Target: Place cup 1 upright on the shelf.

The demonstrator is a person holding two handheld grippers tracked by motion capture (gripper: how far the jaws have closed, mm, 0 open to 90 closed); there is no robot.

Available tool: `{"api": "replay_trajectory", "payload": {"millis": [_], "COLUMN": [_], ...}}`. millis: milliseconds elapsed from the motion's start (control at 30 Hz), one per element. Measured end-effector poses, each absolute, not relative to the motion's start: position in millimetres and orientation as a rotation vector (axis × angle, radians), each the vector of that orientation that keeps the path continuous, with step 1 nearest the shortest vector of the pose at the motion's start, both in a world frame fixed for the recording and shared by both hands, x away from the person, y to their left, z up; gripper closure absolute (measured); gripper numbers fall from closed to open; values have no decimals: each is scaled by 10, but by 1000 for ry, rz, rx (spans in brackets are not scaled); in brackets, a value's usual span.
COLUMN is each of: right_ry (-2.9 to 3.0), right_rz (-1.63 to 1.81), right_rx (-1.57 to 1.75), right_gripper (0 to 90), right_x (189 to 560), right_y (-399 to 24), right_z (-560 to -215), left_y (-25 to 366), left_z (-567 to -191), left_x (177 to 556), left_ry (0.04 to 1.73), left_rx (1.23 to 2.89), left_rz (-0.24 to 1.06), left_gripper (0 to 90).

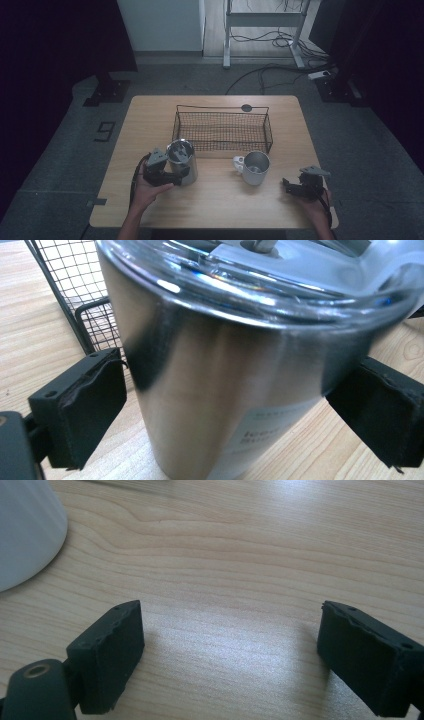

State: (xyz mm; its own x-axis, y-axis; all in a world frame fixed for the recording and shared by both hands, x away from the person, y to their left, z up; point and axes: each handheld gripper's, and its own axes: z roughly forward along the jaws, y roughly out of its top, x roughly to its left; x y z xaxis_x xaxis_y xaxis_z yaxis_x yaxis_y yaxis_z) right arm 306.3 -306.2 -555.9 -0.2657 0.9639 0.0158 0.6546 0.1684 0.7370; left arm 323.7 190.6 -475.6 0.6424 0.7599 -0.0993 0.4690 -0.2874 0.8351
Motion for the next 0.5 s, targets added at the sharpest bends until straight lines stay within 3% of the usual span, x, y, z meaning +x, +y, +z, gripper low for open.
{"api": "replay_trajectory", "payload": {"millis": [500], "right_ry": [1988], "right_rz": [889], "right_rx": [1527], "right_gripper": [116], "right_x": [3062], "right_y": [-3063], "right_z": [-5559], "left_y": [1818], "left_z": [-4809], "left_x": [3348], "left_ry": [938], "left_rx": [1923], "left_rz": [416], "left_gripper": [10]}}
